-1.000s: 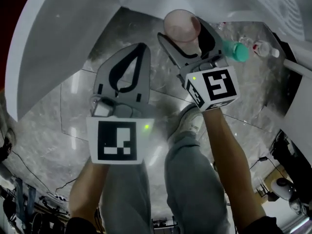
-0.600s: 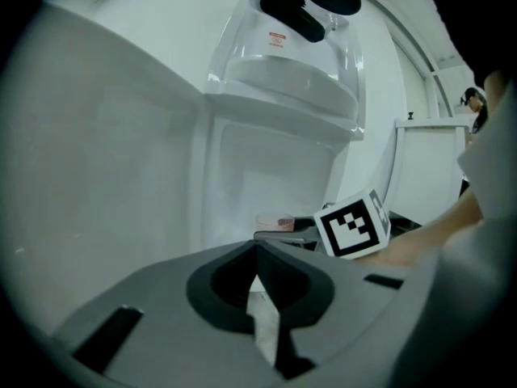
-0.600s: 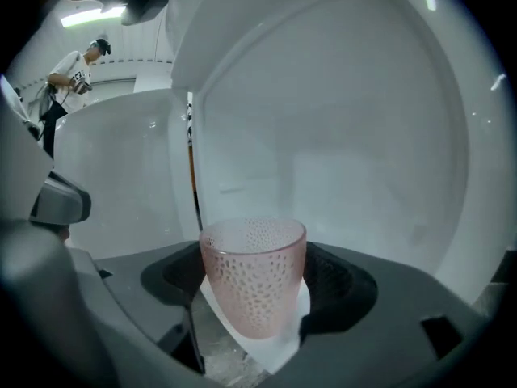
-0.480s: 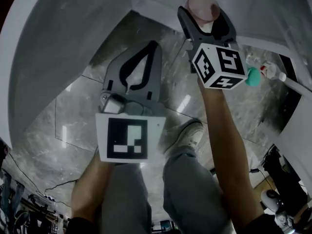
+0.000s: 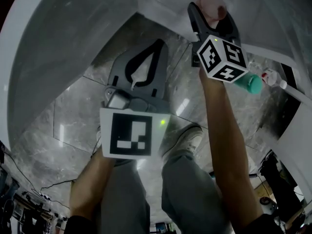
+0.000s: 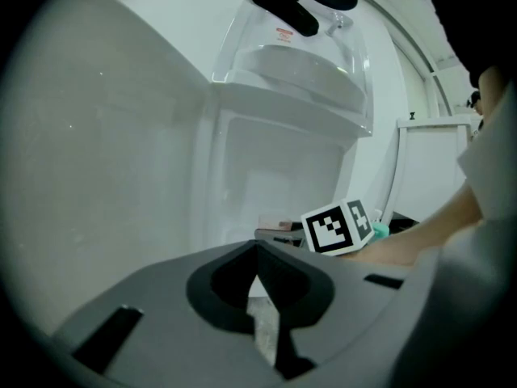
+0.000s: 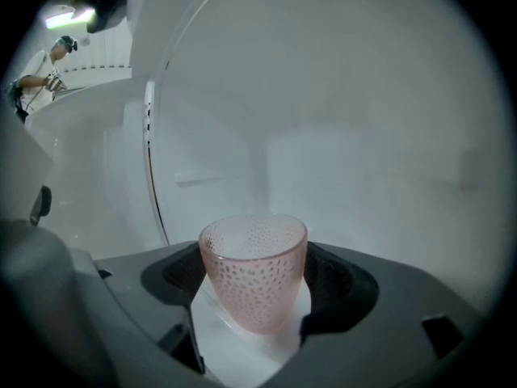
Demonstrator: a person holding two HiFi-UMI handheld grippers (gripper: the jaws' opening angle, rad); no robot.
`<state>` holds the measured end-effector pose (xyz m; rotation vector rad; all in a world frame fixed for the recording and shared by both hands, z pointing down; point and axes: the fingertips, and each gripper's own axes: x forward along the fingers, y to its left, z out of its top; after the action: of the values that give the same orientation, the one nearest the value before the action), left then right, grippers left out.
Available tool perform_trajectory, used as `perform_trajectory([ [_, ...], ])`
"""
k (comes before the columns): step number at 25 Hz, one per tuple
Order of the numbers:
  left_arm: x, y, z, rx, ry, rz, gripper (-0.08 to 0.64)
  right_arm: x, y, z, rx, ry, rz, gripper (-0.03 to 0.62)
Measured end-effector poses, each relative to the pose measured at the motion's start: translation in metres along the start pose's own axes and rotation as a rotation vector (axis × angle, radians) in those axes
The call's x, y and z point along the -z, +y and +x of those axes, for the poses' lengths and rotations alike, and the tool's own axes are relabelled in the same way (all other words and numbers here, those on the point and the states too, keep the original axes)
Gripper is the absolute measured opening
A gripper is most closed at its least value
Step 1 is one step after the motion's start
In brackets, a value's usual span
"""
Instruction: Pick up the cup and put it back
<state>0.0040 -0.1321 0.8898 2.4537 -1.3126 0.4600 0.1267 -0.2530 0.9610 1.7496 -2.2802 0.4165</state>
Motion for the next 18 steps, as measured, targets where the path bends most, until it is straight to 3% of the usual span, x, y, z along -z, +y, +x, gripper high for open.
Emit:
perform_trajectory([
  [8, 0.003, -0.003, -0.001, -0.010, 0.028, -0.022, 0.012, 0.006, 0.013, -0.015, -0.022, 0.036, 0.021, 0.408],
  [16, -0.009, 0.004, -0.013, -0.104, 0.028, -0.039, 0.012, -0.028, 0.055, -0.080, -0.108, 0.014, 0.119, 0.409],
  [18, -0.016, 0.001, -0.017, -0.109, 0.019, -0.049, 0.012, -0.038, 0.072, -0.098, -0.152, 0.008, 0.134, 0.342],
])
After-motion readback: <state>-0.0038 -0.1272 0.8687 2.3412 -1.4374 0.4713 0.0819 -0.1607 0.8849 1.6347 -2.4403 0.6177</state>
